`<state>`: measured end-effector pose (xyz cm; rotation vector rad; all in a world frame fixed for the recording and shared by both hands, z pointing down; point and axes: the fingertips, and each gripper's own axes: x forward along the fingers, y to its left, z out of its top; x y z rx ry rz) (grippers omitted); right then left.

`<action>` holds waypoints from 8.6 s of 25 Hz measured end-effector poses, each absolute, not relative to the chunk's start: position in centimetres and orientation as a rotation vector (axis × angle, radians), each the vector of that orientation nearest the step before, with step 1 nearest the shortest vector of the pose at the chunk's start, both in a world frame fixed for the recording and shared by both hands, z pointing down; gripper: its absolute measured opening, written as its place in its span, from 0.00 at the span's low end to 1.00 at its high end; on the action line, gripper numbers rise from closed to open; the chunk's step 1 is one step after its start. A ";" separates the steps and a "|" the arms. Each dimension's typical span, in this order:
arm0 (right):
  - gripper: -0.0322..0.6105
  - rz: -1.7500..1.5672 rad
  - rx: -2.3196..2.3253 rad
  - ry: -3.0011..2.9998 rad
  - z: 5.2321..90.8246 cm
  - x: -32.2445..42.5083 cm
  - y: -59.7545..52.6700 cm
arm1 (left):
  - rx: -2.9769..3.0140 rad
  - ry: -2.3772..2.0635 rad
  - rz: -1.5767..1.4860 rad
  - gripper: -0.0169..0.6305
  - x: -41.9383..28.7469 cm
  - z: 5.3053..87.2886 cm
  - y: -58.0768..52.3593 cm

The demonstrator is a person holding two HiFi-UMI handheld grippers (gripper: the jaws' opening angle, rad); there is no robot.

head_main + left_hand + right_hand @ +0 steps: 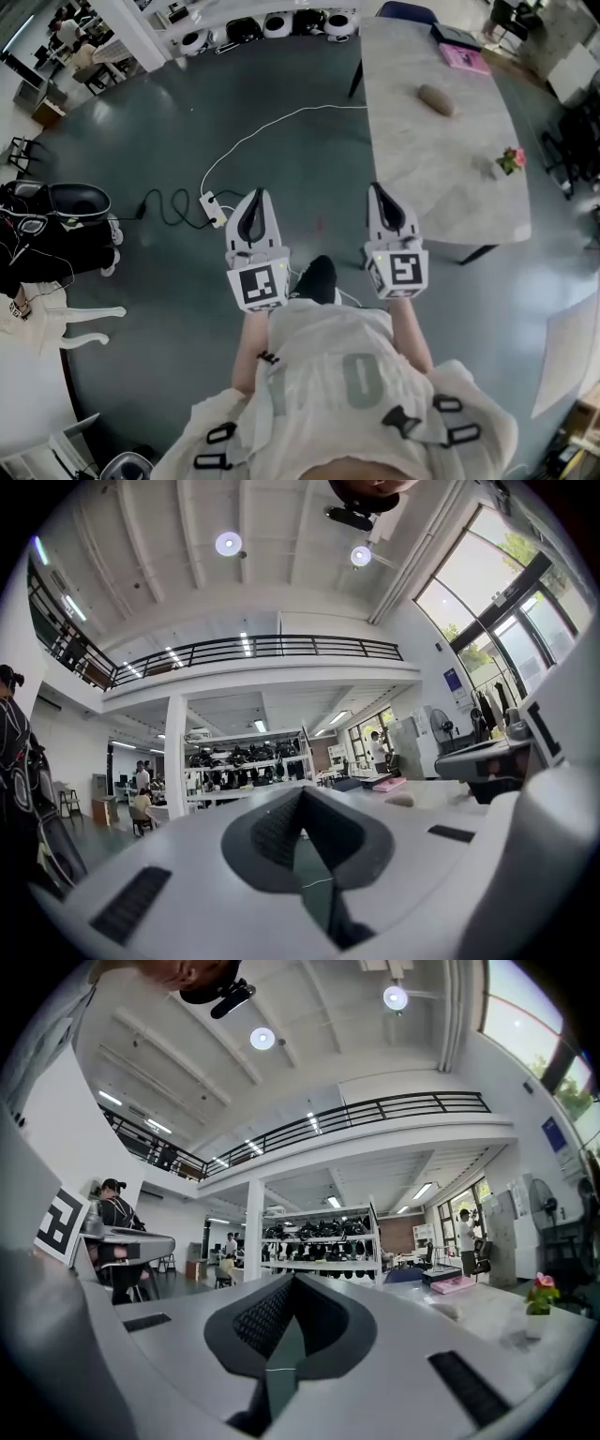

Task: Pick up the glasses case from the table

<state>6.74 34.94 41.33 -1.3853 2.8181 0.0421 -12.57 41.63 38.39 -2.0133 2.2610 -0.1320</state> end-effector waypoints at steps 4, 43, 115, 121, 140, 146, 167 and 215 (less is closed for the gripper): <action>0.05 0.006 -1.343 2.839 41.4 5.9 34.8 | -2.011 2.295 -0.085 0.03 -13.4 38.8 40.8; 0.05 0.063 -1.441 2.850 39.8 -7.0 11.0 | -2.291 2.114 0.032 0.03 -24.6 39.8 11.1; 0.36 -0.109 -1.290 2.699 40.4 -8.9 -12.7 | -2.303 2.106 -0.020 0.03 -24.2 39.9 -11.4; 0.68 -0.024 -1.402 2.636 39.9 -8.4 -16.2 | -2.318 2.024 0.019 0.03 -24.5 38.8 -15.6; 0.68 0.014 -1.620 2.559 39.1 -7.9 -22.7 | -2.400 1.889 0.057 0.03 -25.3 37.4 -23.1; 0.68 0.023 -1.899 2.347 39.0 -0.4 -21.2 | -2.613 1.597 0.074 0.03 -17.3 37.6 -25.8; 0.68 0.068 -2.602 1.656 38.9 14.8 -7.1 | -3.008 0.705 0.106 0.03 3.7 37.3 -21.1; 0.68 0.211 -2.455 3.095 40.5 20.1 -17.0 | -2.991 0.919 0.053 0.03 5.6 38.7 -26.8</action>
